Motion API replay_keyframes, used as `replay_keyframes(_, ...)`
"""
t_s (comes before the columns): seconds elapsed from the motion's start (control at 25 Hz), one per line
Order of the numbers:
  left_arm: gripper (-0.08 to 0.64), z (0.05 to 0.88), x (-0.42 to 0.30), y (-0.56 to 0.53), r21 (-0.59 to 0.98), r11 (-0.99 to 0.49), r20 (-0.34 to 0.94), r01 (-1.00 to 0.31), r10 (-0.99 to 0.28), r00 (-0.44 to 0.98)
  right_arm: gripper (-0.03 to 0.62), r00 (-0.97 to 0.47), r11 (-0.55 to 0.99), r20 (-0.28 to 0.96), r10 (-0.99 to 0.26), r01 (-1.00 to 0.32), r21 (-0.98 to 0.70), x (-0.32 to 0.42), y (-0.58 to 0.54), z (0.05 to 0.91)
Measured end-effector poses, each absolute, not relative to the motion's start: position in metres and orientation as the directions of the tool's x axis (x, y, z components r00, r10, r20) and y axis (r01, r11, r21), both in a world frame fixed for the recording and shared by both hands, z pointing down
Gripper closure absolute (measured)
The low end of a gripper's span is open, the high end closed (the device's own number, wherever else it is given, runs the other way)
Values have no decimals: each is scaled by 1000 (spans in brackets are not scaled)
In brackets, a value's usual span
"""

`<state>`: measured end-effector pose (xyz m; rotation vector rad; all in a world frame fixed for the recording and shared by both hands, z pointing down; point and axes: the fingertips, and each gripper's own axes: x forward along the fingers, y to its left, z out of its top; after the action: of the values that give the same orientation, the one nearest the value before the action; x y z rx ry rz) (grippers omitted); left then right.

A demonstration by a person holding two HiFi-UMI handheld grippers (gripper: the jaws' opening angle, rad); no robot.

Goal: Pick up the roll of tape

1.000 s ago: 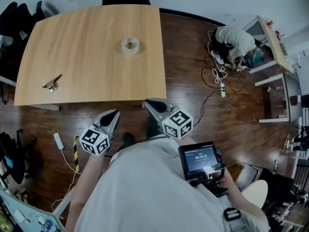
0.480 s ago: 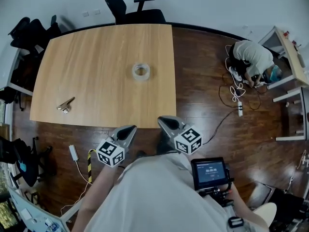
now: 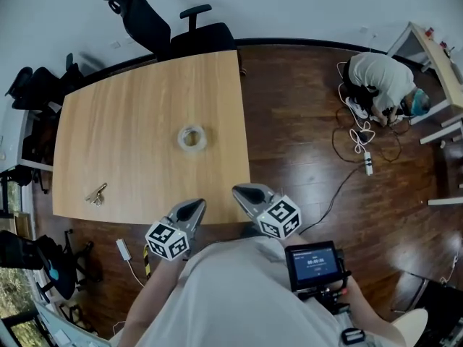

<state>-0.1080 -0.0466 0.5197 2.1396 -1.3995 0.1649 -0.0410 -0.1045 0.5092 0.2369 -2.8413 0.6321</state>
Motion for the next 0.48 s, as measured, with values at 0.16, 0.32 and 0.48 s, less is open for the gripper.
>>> replay_keyframes(0.16,555,520,-100,-71,393,-280,411,-876,-798,440,586,-963,889,252,-97,-198,-412,-28,-124,514)
replay_keyframes(0.32,554,519,-118,-76,418,-278,404,-865,-796,451,586,-959,878,265,-106,-215,-427,-40,-133,519)
replay_keyframes(0.48,555,525,-133,-82,411,-280,416,-867,-789,452,586,-955,866,270,-122,-235,-441,-46,-138,526)
